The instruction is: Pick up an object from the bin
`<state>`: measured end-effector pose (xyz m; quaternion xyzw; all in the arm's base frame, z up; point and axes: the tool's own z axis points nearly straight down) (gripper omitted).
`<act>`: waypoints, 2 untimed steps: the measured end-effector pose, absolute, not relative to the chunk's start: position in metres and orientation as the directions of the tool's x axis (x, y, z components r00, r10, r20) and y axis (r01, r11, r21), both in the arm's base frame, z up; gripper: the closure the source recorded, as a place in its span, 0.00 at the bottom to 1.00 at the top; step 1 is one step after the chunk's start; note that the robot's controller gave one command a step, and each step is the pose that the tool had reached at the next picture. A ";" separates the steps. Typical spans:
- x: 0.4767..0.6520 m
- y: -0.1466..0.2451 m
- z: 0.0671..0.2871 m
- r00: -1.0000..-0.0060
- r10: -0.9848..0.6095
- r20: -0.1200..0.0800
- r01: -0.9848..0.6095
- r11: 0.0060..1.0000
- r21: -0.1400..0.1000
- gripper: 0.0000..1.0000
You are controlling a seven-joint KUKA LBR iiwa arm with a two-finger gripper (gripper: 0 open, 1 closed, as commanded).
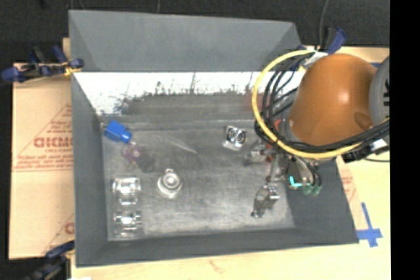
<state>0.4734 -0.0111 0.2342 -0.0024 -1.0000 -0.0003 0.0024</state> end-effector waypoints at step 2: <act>0.554 0.134 0.071 -0.966 -0.258 -0.009 -0.258 0.966 0.003 0.00</act>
Offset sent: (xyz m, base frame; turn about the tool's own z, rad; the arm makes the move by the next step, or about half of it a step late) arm 0.0300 0.1462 -0.0503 -0.2957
